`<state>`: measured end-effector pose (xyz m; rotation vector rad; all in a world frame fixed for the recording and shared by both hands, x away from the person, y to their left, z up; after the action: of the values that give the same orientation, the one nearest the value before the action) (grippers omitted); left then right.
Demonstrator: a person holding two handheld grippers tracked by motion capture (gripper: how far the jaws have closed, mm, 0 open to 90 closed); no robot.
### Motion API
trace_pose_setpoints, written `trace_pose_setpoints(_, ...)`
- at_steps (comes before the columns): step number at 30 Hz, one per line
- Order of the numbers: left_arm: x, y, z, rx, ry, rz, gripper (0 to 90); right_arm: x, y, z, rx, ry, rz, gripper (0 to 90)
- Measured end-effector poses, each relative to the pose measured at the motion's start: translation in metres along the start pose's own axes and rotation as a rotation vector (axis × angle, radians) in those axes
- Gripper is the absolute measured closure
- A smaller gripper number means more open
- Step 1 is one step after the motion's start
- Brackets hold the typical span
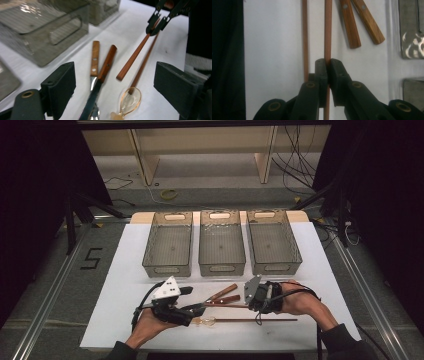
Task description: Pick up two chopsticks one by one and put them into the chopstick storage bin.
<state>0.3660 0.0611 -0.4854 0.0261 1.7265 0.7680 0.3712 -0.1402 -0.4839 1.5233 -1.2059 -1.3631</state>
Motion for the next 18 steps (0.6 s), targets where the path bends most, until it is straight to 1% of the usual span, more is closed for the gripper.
trace_pose_setpoints(1, 0.0, -0.003, -0.001, 0.009, -0.011, 0.021, 17.5, -0.002, 0.001, 0.001, 0.001, 0.006, -0.001, 85.3)
trace_pose_setpoints(3, 0.0, -0.008, -0.002, 0.007, -0.037, 0.063, 17.9, -0.006, 0.003, 0.001, 0.007, 0.022, -0.004, 85.3)
trace_pose_setpoints(5, 0.0, -0.01, -0.003, 0.02, -0.043, 0.084, 19.0, -0.008, 0.003, 0.002, 0.005, 0.025, -0.002, 85.3)
trace_pose_setpoints(9, -0.003, -0.012, -0.005, 0.024, -0.092, 0.128, 22.0, -0.011, 0.003, 0.005, 0.005, 0.038, 0.002, 85.3)
trace_pose_setpoints(12, -0.007, -0.015, -0.008, 0.04, -0.121, 0.155, 25.7, -0.014, 0.003, 0.005, 0.007, 0.051, 0.008, 85.3)
trace_pose_setpoints(14, -0.007, -0.018, -0.011, 0.046, -0.154, 0.182, 28.8, -0.016, 0.003, 0.006, 0.003, 0.061, 0.002, 85.3)
trace_pose_setpoints(15, -0.007, -0.019, -0.013, 0.042, -0.169, 0.196, 28.8, -0.016, 0.003, 0.006, 0.003, 0.061, 0.002, 85.3)
trace_pose_setpoints(16, -0.007, -0.022, -0.015, 0.042, -0.208, 0.218, 31.7, -0.017, 0.003, 0.008, 0.006, 0.067, 0.005, 85.3)
trace_pose_setpoints(17, -0.007, -0.022, -0.015, 0.042, -0.208, 0.218, 32.6, -0.017, 0.003, 0.008, 0.007, 0.07, 0.006, 85.3)
trace_pose_setpoints(18, -0.008, -0.023, -0.017, 0.051, -0.225, 0.231, 34.2, -0.018, 0.003, 0.008, 0.006, 0.071, 0.006, 85.3)
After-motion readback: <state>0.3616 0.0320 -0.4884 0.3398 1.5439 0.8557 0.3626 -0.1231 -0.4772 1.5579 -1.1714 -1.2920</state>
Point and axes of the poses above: each handheld gripper's, and its own axes: y roughly backward along the jaws, x roughly out of its underside, z roughly to its left, the point moved 8 cm from there along -y, roughly forward along the jaws, and after that the axes turned 2 degrees about -y, right-handed, at the moved point
